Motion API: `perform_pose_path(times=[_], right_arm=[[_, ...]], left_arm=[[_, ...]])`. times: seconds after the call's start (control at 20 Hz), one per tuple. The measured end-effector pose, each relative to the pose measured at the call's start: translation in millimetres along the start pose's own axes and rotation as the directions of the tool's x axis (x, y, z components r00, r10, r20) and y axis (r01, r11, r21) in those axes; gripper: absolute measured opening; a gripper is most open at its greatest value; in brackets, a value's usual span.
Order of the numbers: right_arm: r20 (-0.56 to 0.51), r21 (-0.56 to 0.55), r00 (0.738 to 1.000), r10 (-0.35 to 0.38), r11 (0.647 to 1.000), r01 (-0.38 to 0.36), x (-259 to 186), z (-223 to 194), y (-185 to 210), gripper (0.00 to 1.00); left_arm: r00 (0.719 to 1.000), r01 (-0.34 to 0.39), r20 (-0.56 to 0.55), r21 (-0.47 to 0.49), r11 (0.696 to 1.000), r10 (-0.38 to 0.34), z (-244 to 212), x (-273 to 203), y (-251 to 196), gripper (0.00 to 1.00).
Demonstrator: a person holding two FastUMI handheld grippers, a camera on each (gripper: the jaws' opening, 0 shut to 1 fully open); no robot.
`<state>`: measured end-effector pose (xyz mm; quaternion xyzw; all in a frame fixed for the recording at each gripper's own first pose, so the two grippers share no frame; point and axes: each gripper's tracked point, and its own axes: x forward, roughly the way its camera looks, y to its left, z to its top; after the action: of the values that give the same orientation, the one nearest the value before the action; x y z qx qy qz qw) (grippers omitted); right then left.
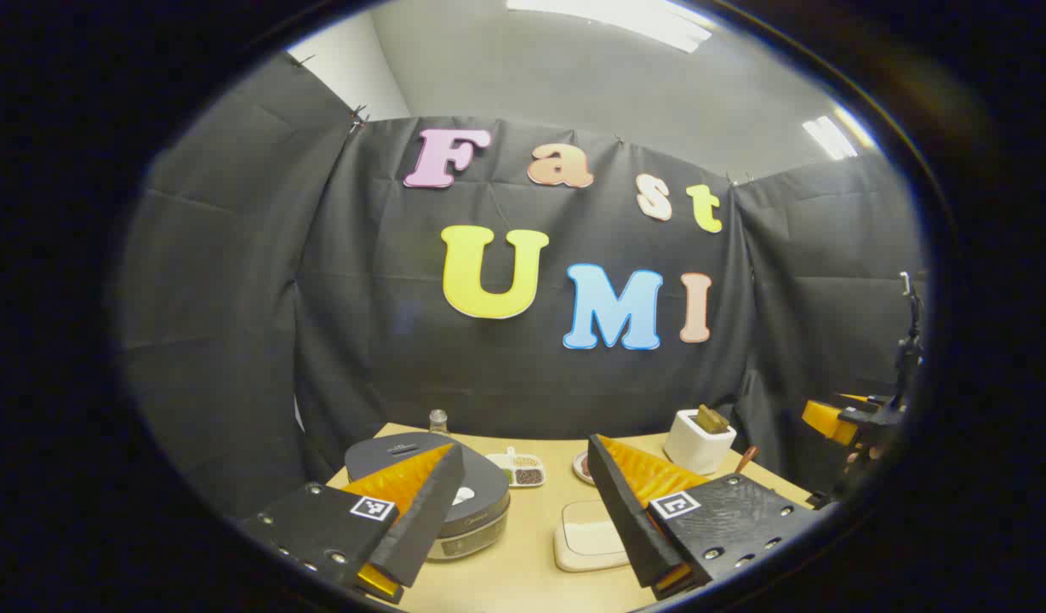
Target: Close the left gripper, press the button to open the rice cooker; take a wooden spoon from the chopstick holder with the right hand, scoop a spoonful of rice and pour it into the rice cooker, then put the wooden spoon back into the chopstick holder.
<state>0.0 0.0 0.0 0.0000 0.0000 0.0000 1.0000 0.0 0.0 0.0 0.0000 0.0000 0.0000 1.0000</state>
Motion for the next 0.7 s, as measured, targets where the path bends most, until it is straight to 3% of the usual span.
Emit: perform_pose_path(times=[0.05,0.15,0.4,0.7], right_arm=[[-0.006,0.003,1.000,-0.001,1.000,0.001,-1.2,-1.1,-0.5,0.92],[-0.021,0.008,1.000,0.002,1.000,-0.002,-5.6,-1.0,-0.4,0.97],[-0.012,-0.013,1.000,-0.004,1.000,0.004,-6.5,15.6,-15.2,0.97],[-0.009,-0.033,0.999,0.032,0.999,-0.032,13.6,32.3,-38.0,0.97]], left_arm=[[1.000,0.004,-0.003,0.005,1.000,-0.004,-1.9,-0.8,0.4,0.93],[1.000,0.018,-0.010,0.006,1.000,-0.018,-1.3,-0.7,-2.9,0.93],[0.999,0.031,-0.020,0.001,1.000,-0.031,10.2,1.7,-20.5,0.93],[1.000,-0.018,-0.025,-0.009,1.000,0.018,24.4,13.1,-45.5,0.93]])
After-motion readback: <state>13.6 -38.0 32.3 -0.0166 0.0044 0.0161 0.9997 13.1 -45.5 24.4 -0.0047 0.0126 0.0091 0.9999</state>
